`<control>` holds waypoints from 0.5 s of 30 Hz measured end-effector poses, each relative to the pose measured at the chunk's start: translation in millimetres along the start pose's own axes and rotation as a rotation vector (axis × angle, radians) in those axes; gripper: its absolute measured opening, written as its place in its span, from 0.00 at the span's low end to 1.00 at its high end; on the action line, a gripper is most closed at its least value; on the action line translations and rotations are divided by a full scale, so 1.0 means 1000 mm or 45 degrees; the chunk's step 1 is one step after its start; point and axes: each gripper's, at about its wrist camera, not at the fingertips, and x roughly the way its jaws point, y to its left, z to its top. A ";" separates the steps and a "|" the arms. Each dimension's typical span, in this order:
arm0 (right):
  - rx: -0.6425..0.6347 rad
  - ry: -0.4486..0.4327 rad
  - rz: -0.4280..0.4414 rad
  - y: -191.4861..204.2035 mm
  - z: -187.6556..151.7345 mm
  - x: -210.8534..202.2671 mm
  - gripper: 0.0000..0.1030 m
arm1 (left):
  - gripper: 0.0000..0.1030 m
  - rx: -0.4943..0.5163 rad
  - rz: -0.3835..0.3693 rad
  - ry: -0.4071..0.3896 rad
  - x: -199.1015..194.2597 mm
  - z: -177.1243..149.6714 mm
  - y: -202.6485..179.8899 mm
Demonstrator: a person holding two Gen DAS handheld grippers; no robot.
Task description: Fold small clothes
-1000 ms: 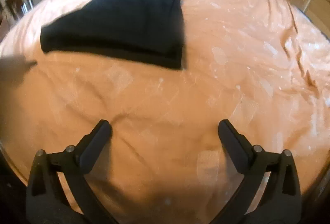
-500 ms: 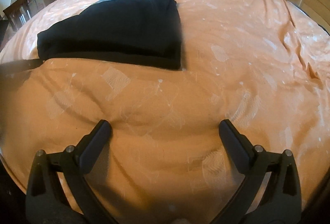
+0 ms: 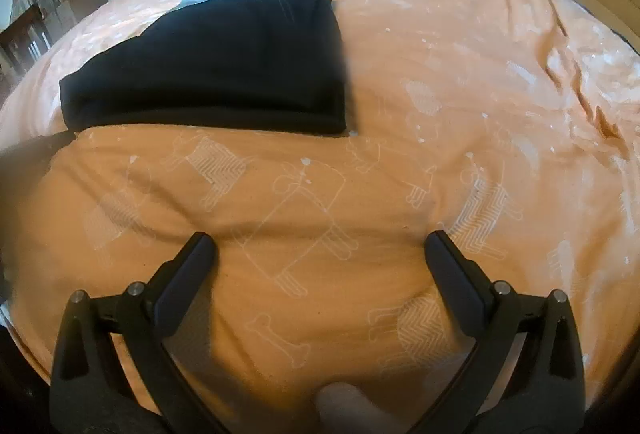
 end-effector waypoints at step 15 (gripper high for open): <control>-0.015 -0.029 -0.004 0.001 -0.004 0.002 1.00 | 1.00 -0.001 -0.005 -0.002 0.003 0.002 -0.001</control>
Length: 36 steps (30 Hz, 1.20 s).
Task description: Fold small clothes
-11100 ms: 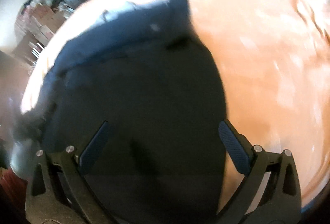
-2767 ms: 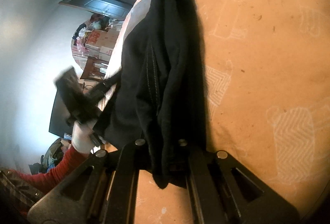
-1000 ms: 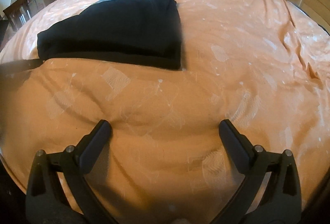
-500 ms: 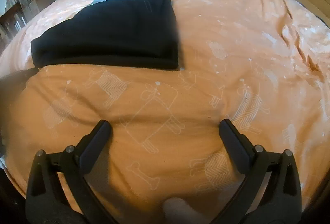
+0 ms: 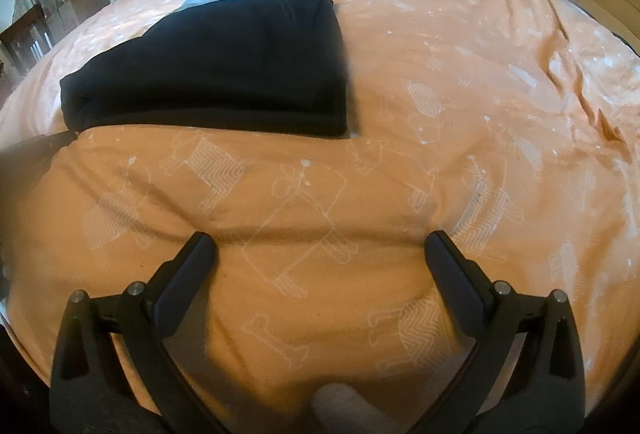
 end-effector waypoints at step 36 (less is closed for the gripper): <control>0.001 -0.016 0.078 -0.008 0.011 0.013 1.00 | 1.00 0.004 0.001 -0.007 0.005 0.004 -0.001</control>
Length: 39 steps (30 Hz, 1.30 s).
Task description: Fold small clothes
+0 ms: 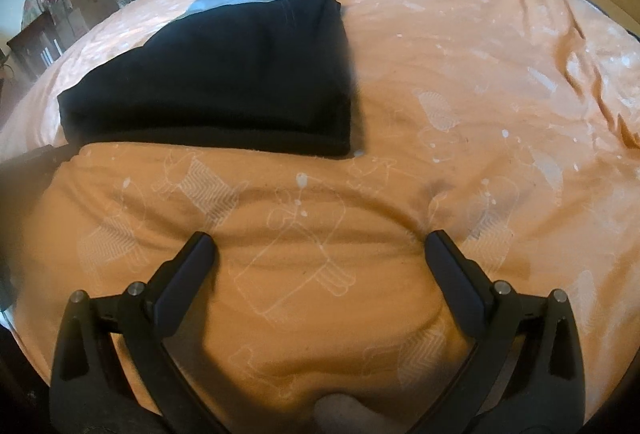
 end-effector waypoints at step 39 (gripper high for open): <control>0.015 -0.024 0.027 0.000 -0.003 -0.001 1.00 | 1.00 -0.028 -0.036 -0.006 0.001 0.001 0.002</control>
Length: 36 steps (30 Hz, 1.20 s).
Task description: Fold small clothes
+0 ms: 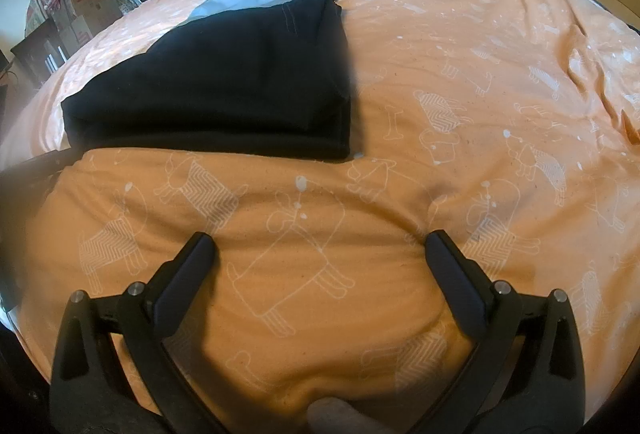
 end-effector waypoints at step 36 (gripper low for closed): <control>0.011 -0.011 0.029 -0.001 0.001 0.001 1.00 | 1.00 -0.005 -0.002 0.002 0.002 0.002 0.000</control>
